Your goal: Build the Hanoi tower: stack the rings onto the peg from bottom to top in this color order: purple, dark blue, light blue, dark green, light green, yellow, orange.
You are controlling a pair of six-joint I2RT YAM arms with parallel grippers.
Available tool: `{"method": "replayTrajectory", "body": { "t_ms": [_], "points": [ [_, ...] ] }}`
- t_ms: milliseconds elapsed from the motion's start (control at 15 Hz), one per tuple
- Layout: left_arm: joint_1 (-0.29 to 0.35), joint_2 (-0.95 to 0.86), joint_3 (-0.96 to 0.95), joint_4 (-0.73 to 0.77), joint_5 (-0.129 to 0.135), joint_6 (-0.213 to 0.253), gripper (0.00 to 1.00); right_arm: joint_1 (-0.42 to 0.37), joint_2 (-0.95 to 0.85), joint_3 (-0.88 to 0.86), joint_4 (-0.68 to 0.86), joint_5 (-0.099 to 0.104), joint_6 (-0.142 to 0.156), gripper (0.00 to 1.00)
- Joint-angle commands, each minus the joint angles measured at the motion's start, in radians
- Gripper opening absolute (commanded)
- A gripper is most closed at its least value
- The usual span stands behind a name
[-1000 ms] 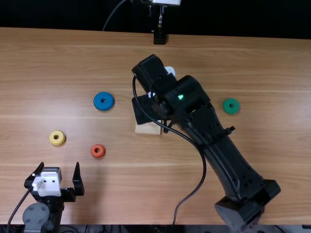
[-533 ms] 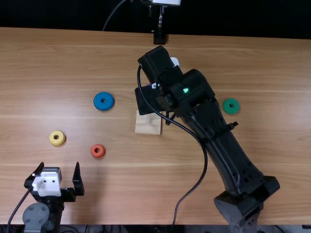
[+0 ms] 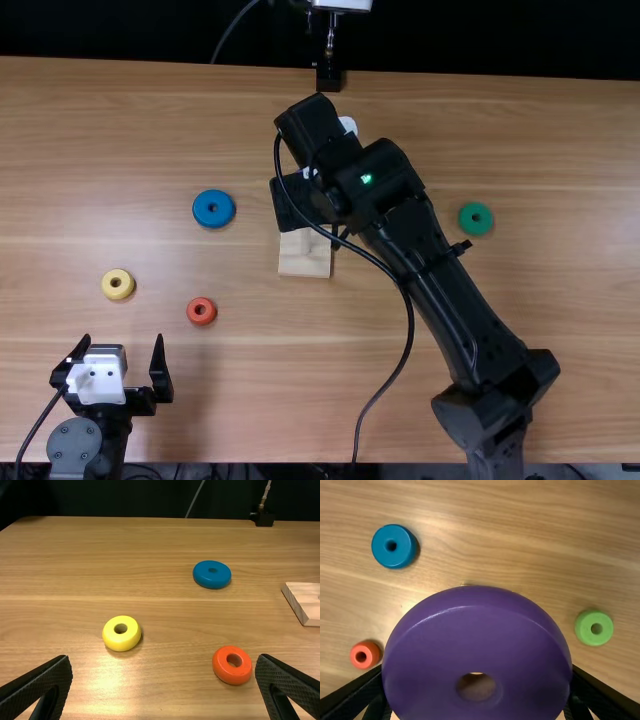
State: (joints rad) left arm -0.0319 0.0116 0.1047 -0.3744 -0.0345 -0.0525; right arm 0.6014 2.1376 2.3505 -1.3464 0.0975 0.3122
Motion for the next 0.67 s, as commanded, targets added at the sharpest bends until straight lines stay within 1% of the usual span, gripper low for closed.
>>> {"method": "replayTrajectory", "body": {
  "t_ms": [0,600],
  "points": [
    [-0.003,-0.012,-0.105,-0.078,0.0,0.01,1.0,0.005,0.018,0.03,0.003,0.007,-0.005,0.0],
    [-0.003,-0.012,-0.105,-0.078,0.0,0.01,1.0,0.006,0.064,0.029,0.003,0.007,-0.003,0.0]
  ]
}}
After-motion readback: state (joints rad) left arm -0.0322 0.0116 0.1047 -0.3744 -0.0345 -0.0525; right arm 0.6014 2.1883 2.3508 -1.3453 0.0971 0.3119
